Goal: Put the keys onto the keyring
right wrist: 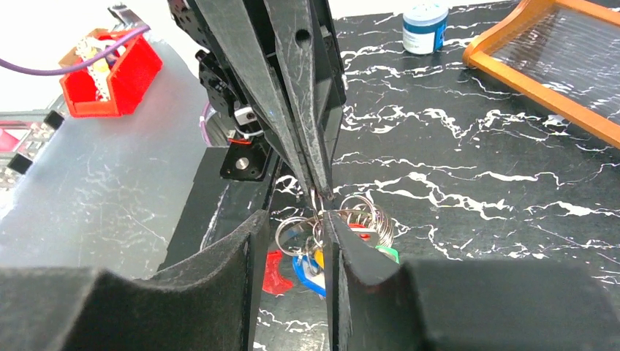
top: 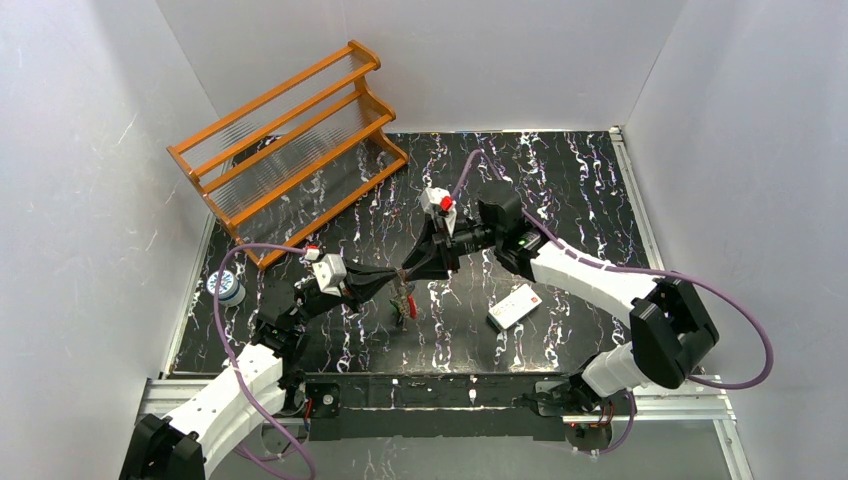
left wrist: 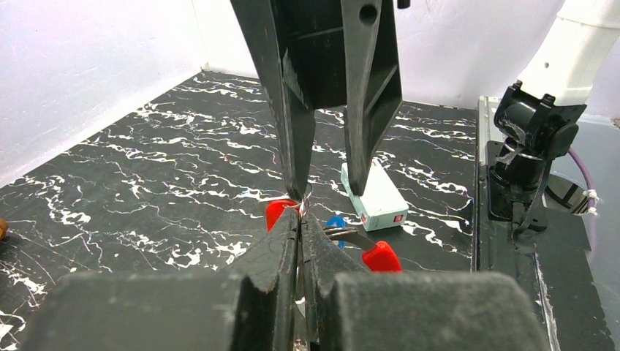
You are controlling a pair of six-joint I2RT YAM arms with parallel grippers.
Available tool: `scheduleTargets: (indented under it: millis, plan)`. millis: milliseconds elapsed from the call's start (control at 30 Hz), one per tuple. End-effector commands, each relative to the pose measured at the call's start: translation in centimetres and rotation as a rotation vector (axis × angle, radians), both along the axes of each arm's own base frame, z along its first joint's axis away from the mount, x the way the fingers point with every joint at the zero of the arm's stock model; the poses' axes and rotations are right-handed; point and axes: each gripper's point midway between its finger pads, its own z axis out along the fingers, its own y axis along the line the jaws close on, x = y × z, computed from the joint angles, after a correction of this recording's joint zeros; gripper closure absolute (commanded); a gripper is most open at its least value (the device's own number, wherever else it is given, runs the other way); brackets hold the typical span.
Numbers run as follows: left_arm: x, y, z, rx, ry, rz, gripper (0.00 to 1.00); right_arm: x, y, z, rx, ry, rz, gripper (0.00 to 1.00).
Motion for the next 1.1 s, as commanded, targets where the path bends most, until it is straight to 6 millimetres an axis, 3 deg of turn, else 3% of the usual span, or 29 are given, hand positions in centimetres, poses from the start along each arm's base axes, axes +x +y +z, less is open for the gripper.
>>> scheduleTargets:
  millis: [0,133,333,567,733,1067]
  plan:
    - [-0.4,0.0,2.3,-0.041,-0.083,-0.011,1.00,0.3,0.9,-0.2,-0.006,-0.060,0.002,0.61]
    - [-0.4,0.0,2.3,-0.043,-0.085,-0.011,1.00,0.8,0.9,-1.1,-0.036,-0.063,-0.033,0.73]
    - [-0.3,0.0,2.3,-0.043,-0.084,-0.007,1.00,0.5,0.5,-2.1,-0.054,-0.070,-0.042,0.74]
    - [-0.2,0.0,2.5,-0.044,-0.085,-0.005,1.00,0.1,0.4,-3.2,-0.068,-0.061,-0.039,0.69]
    - [-0.2,0.0,2.3,-0.041,-0.082,-0.004,1.00,-0.1,0.0,-3.1,-0.046,-0.092,-0.053,0.48]
    - [-0.2,0.0,2.2,-0.041,-0.078,-0.007,1.00,-0.1,-0.5,-0.5,0.037,-0.165,-0.102,0.51]
